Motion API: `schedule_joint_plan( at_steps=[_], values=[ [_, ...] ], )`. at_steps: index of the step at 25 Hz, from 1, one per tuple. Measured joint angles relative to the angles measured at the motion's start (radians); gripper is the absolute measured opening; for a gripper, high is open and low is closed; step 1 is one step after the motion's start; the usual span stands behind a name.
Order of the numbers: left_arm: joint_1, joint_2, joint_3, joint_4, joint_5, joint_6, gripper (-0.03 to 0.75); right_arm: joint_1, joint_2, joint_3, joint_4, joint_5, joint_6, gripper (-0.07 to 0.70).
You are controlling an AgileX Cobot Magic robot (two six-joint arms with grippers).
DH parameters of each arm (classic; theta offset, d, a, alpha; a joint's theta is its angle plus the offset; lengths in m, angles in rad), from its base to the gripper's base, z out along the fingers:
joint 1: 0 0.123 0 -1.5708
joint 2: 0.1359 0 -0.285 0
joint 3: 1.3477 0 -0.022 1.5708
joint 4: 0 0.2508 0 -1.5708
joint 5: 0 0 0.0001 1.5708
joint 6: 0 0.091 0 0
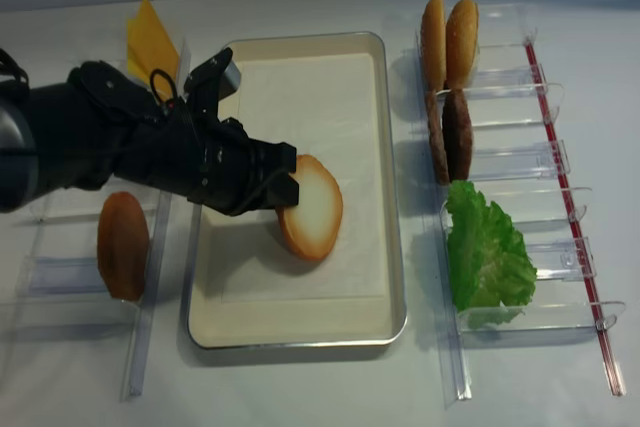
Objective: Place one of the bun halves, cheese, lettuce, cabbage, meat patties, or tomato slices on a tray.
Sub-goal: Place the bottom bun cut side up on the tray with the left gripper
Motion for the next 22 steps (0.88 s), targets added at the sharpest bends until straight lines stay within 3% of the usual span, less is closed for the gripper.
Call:
schedule_joint_plan(
  at_steps=[11,13,17,22],
  values=[
    [0.0,0.0,0.0,0.08,0.005,-0.054,0.154,0.0,0.0,0.0,0.0,0.0,0.0,0.321],
    [0.0,0.0,0.0,0.102,0.005,-0.054,0.217,0.0,0.0,0.0,0.0,0.0,0.0,0.321],
    [0.0,0.0,0.0,0.118,0.008,-0.054,0.415,0.0,0.0,0.0,0.0,0.0,0.0,0.321],
    [0.0,0.0,0.0,0.123,-0.002,-0.054,0.491,0.0,0.0,0.0,0.0,0.0,0.0,0.321]
  ],
)
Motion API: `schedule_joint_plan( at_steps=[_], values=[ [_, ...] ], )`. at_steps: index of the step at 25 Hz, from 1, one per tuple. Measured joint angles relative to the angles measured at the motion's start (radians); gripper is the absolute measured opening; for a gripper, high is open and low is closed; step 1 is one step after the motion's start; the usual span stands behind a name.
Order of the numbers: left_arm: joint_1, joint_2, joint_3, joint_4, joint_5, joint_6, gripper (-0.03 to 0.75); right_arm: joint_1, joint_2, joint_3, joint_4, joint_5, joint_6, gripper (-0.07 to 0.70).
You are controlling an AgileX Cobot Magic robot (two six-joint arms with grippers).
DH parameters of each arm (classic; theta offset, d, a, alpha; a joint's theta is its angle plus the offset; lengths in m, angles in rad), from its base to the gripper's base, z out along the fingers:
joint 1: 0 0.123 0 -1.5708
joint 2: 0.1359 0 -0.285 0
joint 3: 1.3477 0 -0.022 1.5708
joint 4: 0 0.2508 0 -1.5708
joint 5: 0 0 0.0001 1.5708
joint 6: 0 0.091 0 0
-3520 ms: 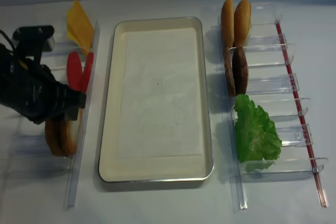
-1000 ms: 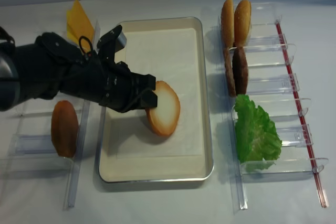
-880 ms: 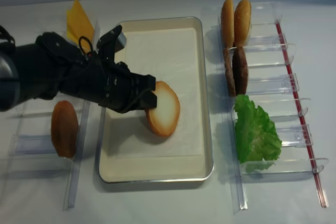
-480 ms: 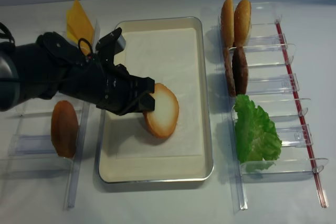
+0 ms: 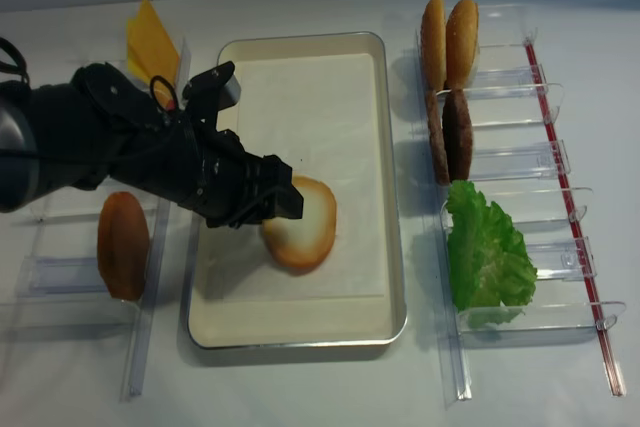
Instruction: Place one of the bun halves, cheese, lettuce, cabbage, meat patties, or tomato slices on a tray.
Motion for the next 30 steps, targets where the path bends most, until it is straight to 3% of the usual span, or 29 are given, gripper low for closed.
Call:
schedule_joint_plan(
  at_steps=[8,12,17,20,23,27,30],
  values=[
    [0.0,0.002,-0.013,0.027,0.015,0.004,0.491,0.0,0.0,0.0,0.0,0.0,0.0,0.321],
    [0.0,0.002,-0.111,0.177,0.101,-0.084,0.474,0.0,0.0,0.0,0.0,0.0,0.0,0.321],
    [0.0,0.002,-0.29,0.488,0.277,-0.308,0.47,0.0,0.0,0.0,0.0,0.0,0.0,0.321],
    [0.0,0.002,-0.373,0.679,0.357,-0.432,0.458,0.0,0.0,0.0,0.0,0.0,0.0,0.321],
    [0.0,-0.007,-0.402,0.807,0.392,-0.5,0.438,0.0,0.0,0.0,0.0,0.0,0.0,0.321],
    [0.0,-0.049,-0.404,0.847,0.414,-0.523,0.43,0.0,0.0,0.0,0.0,0.0,0.0,0.321],
    [0.0,-0.106,-0.404,0.882,0.467,-0.537,0.429,0.0,0.0,0.0,0.0,0.0,0.0,0.321]
  ],
)
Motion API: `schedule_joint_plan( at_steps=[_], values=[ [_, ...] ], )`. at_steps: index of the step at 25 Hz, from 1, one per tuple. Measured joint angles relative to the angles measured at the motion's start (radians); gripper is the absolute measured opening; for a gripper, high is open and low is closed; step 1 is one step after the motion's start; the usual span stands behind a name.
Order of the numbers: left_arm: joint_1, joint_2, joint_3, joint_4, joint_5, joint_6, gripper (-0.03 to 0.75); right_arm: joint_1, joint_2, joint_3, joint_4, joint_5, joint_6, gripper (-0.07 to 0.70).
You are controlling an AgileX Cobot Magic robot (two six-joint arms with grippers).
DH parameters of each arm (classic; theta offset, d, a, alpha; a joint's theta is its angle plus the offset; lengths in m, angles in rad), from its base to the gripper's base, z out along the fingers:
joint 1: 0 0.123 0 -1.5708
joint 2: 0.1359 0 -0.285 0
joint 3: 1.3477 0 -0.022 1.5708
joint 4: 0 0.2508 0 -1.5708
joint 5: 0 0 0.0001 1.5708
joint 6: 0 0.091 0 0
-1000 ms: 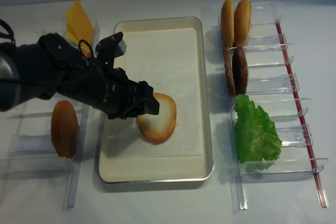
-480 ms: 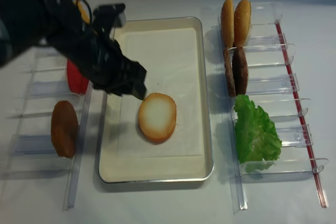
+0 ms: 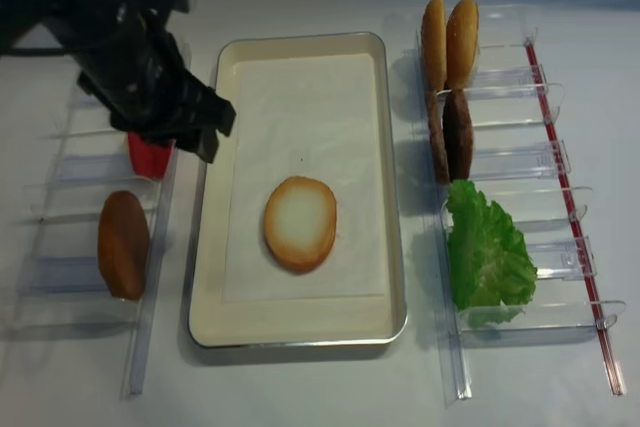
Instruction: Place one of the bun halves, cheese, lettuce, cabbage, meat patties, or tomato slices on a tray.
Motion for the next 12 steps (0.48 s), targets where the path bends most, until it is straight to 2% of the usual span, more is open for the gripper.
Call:
schedule_joint_plan(
  at_steps=[2,4,12],
  values=[
    [0.0,-0.053,0.01,0.042,0.036,-0.019,0.429,0.0,0.0,0.0,0.0,0.0,0.0,0.321],
    [0.0,-0.135,0.048,0.064,0.043,-0.028,0.428,0.0,0.0,0.0,0.0,0.0,0.0,0.321],
    [0.0,-0.597,0.344,0.069,0.05,-0.072,0.428,0.0,0.0,0.0,0.0,0.0,0.0,0.321]
  ],
)
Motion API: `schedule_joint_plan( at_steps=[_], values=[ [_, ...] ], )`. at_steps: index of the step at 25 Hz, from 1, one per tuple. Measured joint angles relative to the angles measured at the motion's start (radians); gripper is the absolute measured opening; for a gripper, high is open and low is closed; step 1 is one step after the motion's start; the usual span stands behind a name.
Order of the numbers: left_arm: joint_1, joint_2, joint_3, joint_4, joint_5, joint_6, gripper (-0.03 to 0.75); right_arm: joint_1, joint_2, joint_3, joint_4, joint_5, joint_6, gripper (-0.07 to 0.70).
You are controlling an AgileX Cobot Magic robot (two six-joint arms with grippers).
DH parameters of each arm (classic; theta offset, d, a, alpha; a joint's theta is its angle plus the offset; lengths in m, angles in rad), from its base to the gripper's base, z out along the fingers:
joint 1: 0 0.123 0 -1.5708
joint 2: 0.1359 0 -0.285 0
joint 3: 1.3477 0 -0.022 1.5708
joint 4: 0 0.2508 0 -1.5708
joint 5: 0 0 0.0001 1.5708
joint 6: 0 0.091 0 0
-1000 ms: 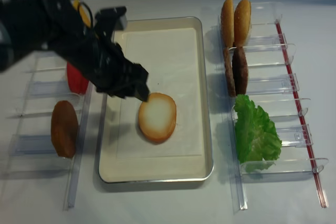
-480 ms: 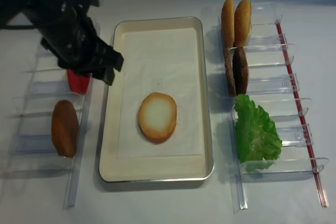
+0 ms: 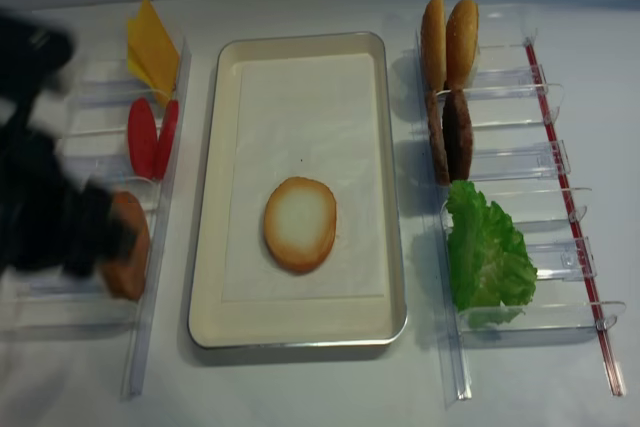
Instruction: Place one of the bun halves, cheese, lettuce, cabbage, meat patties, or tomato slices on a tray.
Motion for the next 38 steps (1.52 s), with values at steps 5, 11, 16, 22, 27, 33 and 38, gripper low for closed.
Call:
schedule_joint_plan(
  at_steps=[5,11,16,22,27,33,38],
  values=[
    [0.0,-0.33,0.097,0.0,0.009,-0.008,0.428,0.0,0.0,0.0,0.0,0.0,0.0,0.321],
    [0.0,-0.694,0.17,0.025,0.026,-0.01,0.428,0.0,0.0,0.0,0.0,0.0,0.0,0.321],
    [0.0,-0.813,0.225,0.034,0.04,-0.025,0.428,0.0,0.0,0.0,0.0,0.0,0.0,0.321],
    [0.0,-0.814,0.316,0.034,0.03,-0.025,0.426,0.0,0.0,0.0,0.0,0.0,0.0,0.321],
    [0.0,-0.814,0.404,0.034,-0.039,-0.016,0.425,0.0,0.0,0.0,0.0,0.0,0.0,0.321],
    [0.0,-0.814,0.446,0.034,-0.056,0.002,0.425,0.0,0.0,0.0,0.0,0.0,0.0,0.321],
    [0.0,-0.814,0.45,0.034,-0.052,0.008,0.425,0.0,0.0,0.0,0.0,0.0,0.0,0.321]
  ],
)
